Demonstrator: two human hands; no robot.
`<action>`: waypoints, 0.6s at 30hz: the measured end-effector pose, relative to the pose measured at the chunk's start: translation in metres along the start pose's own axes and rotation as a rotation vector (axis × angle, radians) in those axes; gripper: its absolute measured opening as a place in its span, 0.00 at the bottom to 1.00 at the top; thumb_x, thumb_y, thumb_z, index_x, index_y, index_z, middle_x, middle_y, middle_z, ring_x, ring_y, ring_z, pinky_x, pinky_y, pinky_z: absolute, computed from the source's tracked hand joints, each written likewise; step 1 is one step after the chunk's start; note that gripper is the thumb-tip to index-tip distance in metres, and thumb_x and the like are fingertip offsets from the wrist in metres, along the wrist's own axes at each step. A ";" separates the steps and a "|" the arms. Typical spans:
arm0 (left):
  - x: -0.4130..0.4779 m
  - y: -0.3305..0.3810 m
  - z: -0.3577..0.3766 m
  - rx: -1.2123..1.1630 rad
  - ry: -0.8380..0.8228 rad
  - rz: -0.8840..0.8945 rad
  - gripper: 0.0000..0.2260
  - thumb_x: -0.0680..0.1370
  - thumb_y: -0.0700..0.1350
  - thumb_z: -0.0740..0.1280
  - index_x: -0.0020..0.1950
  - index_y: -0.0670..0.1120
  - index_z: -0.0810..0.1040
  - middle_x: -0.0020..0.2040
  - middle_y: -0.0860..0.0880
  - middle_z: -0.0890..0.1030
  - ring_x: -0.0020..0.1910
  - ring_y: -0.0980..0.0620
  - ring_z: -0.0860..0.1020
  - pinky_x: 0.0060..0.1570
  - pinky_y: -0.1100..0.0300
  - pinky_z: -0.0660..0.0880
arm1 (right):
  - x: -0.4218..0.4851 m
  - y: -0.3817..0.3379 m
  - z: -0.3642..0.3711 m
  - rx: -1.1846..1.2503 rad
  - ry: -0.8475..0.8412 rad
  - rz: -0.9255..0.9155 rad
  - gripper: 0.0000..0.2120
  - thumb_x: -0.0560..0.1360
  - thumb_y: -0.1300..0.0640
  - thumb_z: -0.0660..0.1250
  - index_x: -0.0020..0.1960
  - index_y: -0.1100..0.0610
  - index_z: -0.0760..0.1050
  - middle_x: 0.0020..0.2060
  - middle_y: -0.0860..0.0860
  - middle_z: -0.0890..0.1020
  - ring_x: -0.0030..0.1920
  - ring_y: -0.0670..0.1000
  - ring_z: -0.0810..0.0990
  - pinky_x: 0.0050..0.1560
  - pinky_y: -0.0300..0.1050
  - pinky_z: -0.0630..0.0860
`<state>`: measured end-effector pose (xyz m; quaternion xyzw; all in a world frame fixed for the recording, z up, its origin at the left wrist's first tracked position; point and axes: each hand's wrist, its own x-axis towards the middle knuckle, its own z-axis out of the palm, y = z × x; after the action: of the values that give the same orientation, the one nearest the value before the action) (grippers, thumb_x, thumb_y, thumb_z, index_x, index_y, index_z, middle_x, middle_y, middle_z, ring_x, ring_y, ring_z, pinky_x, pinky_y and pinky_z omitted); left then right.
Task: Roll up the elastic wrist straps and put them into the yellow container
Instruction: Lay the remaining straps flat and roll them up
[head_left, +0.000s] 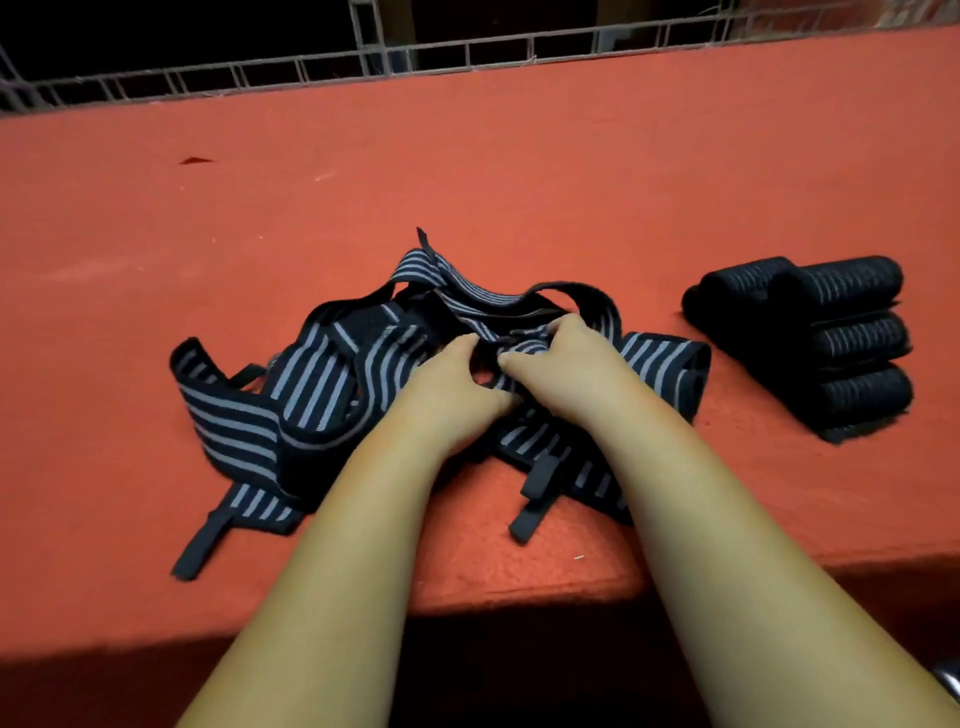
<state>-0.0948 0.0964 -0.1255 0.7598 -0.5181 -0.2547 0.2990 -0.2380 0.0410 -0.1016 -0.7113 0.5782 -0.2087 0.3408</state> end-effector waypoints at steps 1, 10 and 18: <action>0.000 -0.001 -0.001 -0.015 0.002 -0.003 0.41 0.67 0.59 0.79 0.80 0.60 0.71 0.71 0.59 0.80 0.68 0.56 0.80 0.72 0.49 0.76 | 0.001 0.000 0.001 -0.009 0.005 -0.001 0.31 0.79 0.46 0.72 0.77 0.56 0.67 0.64 0.51 0.80 0.57 0.53 0.79 0.51 0.47 0.72; 0.000 0.008 -0.001 -0.589 0.079 -0.051 0.31 0.77 0.44 0.72 0.78 0.57 0.69 0.61 0.63 0.84 0.50 0.60 0.86 0.52 0.57 0.82 | -0.003 0.004 0.006 0.237 0.098 -0.131 0.32 0.77 0.66 0.64 0.75 0.38 0.73 0.62 0.40 0.82 0.51 0.44 0.85 0.52 0.48 0.84; -0.002 0.004 -0.004 -0.347 0.087 0.135 0.37 0.76 0.45 0.74 0.81 0.68 0.67 0.73 0.56 0.79 0.68 0.56 0.80 0.70 0.50 0.78 | -0.011 0.006 0.003 0.379 0.049 -0.202 0.30 0.78 0.69 0.65 0.73 0.42 0.76 0.54 0.41 0.85 0.40 0.39 0.85 0.37 0.33 0.79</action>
<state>-0.0955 0.0982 -0.1196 0.6707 -0.5028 -0.2862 0.4642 -0.2425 0.0516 -0.1072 -0.6836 0.4627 -0.3639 0.4315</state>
